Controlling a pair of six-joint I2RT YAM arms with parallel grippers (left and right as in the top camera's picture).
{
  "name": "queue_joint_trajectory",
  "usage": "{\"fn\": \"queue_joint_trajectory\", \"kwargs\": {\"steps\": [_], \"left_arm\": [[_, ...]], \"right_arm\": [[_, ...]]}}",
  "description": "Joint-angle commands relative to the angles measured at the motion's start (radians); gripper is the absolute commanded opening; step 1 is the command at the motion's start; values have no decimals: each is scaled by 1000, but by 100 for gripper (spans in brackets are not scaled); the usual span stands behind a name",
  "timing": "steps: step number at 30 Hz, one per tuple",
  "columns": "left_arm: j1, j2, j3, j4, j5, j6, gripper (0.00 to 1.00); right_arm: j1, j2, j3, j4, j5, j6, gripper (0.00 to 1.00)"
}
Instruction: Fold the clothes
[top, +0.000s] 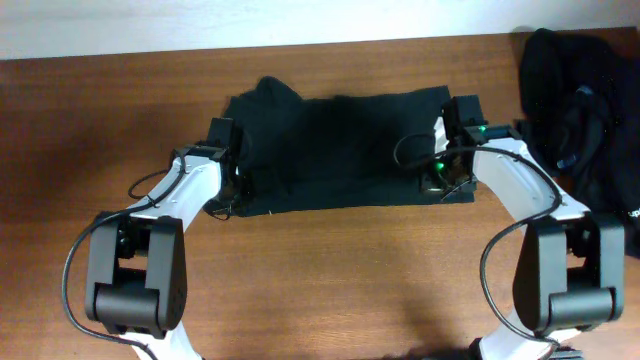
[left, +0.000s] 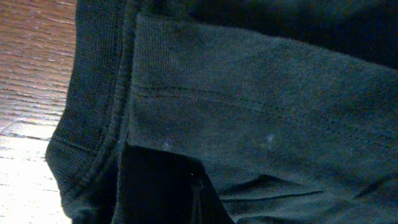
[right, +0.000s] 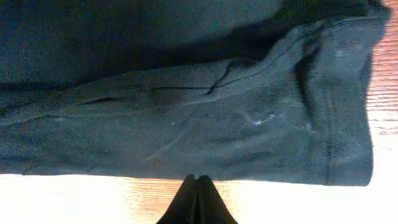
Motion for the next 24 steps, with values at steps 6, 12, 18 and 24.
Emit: {"fn": "queue_joint_trajectory", "kwargs": {"steps": [6, 12, 18, 24], "left_arm": [[2, -29, -10, 3, -14, 13, 0], [2, -29, -10, 3, -15, 13, 0], [2, -29, -10, 3, -15, 13, 0], [3, -29, -10, 3, -15, 13, 0]], "right_arm": [[12, 69, 10, 41, -50, -17, 4], [59, 105, 10, 86, -48, -17, 4], [78, 111, 10, 135, -45, -16, 4], [78, 111, 10, 142, -45, -16, 4]]}}
